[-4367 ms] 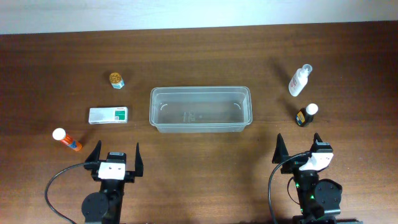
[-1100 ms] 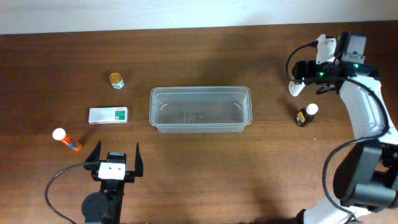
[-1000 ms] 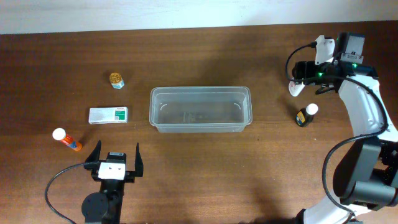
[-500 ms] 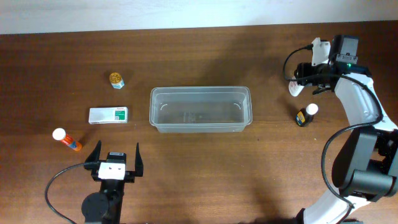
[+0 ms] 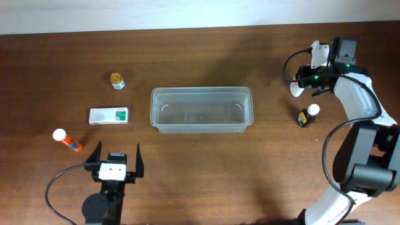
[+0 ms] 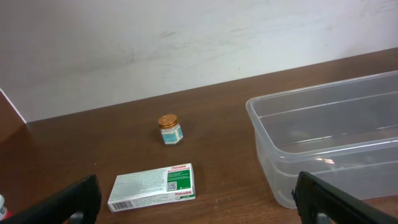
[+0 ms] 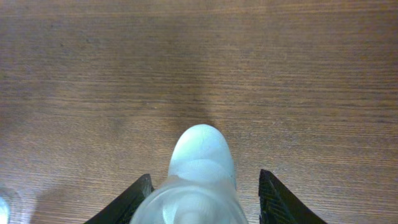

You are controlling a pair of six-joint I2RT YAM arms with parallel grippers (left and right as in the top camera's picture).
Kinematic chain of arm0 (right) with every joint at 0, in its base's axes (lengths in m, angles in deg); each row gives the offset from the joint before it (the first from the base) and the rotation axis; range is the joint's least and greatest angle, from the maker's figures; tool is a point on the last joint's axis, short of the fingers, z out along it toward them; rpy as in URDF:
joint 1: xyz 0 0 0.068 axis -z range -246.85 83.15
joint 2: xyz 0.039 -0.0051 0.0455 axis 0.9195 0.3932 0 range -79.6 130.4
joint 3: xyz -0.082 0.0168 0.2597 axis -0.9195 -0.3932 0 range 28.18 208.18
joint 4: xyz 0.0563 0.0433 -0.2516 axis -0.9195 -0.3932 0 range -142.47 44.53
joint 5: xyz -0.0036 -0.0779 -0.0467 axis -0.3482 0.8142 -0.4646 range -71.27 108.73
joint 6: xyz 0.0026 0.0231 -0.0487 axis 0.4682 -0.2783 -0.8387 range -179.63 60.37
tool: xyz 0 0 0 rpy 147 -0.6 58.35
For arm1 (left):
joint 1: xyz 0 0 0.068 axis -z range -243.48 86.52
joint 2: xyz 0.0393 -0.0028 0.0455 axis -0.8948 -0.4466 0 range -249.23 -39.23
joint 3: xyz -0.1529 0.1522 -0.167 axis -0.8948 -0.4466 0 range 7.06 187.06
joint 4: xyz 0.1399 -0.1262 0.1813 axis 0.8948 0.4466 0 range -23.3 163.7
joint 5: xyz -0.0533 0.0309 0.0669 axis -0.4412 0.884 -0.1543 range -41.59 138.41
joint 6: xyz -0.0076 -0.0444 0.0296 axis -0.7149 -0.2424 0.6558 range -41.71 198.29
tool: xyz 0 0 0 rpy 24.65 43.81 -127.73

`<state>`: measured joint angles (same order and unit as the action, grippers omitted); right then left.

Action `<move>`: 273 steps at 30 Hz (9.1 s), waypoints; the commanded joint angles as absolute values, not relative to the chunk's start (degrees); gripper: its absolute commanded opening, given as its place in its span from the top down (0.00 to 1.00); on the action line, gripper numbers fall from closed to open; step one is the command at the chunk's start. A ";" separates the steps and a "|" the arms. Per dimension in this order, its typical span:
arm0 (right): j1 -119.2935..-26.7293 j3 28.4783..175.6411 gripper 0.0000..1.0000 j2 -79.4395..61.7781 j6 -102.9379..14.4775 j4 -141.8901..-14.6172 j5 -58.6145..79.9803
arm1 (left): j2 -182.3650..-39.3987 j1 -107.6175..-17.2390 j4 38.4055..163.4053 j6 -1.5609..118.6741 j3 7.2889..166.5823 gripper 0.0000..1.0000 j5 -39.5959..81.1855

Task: Pack container
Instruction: 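Lower the right gripper onto the white spray bottle and grasp it, then carry the spray bottle left and lower it into the container, then release the spray bottle and move the right gripper to the brown bottle, then grasp the dark brown bottle with the right gripper and lift, then lower the brown bottle into the container's right end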

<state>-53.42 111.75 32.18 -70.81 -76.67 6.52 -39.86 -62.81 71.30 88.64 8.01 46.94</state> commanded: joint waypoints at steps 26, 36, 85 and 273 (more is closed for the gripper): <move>-60.32 142.13 0.81 29.69 -67.68 -106.48 3.96 | -39.57 -63.12 71.23 89.56 7.55 0.01 47.15; -71.27 152.36 0.82 29.71 -61.63 -122.57 3.87 | -39.57 -63.12 71.26 89.56 7.55 0.01 47.15; -91.64 113.44 0.82 29.71 -42.57 -89.02 25.05 | -39.57 -63.12 71.26 89.56 7.55 0.01 47.15; -89.66 111.97 0.94 21.39 -38.37 -100.67 22.69 | -39.57 -63.12 71.26 89.56 7.55 0.01 47.18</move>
